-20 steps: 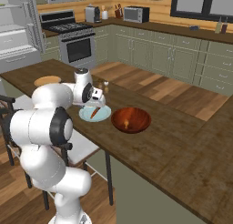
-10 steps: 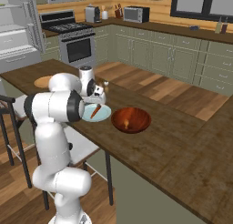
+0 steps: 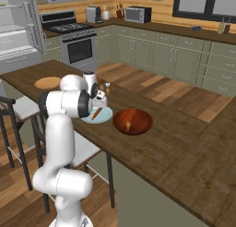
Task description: Pick the chicken drumstick and carrot from their plates and place them in the bowl. Then put the bowl in the fridge.
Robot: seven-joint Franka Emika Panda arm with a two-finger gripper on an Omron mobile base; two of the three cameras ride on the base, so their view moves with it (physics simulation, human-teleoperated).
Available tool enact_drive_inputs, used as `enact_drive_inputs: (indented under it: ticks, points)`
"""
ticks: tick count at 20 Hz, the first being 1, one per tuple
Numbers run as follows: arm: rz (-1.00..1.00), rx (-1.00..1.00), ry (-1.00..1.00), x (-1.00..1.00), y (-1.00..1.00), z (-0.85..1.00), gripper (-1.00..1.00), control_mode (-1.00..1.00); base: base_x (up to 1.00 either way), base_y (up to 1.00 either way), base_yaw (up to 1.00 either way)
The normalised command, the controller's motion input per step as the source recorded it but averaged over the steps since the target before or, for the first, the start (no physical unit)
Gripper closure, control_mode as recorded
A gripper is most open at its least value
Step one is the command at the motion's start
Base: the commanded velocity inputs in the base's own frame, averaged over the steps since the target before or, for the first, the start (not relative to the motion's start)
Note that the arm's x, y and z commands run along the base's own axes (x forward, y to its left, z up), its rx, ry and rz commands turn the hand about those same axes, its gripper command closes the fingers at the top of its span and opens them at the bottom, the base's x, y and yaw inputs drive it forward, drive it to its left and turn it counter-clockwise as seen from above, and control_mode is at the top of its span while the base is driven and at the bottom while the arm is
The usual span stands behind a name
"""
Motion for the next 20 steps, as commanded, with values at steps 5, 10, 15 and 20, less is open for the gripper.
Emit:
enact_drive_inputs:
  ticks: [5, 10, 15, 20]
  points:
    - [0.0, 0.0, 0.05, 0.09, -0.01, -0.32, -1.0, -1.0, 0.0, 0.0, 0.0]
    - [0.0, 0.0, 0.01, 0.1, -0.08, -0.35, -1.0, -1.0, 0.0, 0.0, 0.0]
    - [0.0, 0.0, 0.0, 0.2, -0.04, -0.27, 1.0, -1.0, 0.0, 0.0, 0.0]
    - [0.0, 0.0, 0.0, 0.13, 0.0, -0.33, 1.0, -1.0, 0.0, 0.0, 0.0]
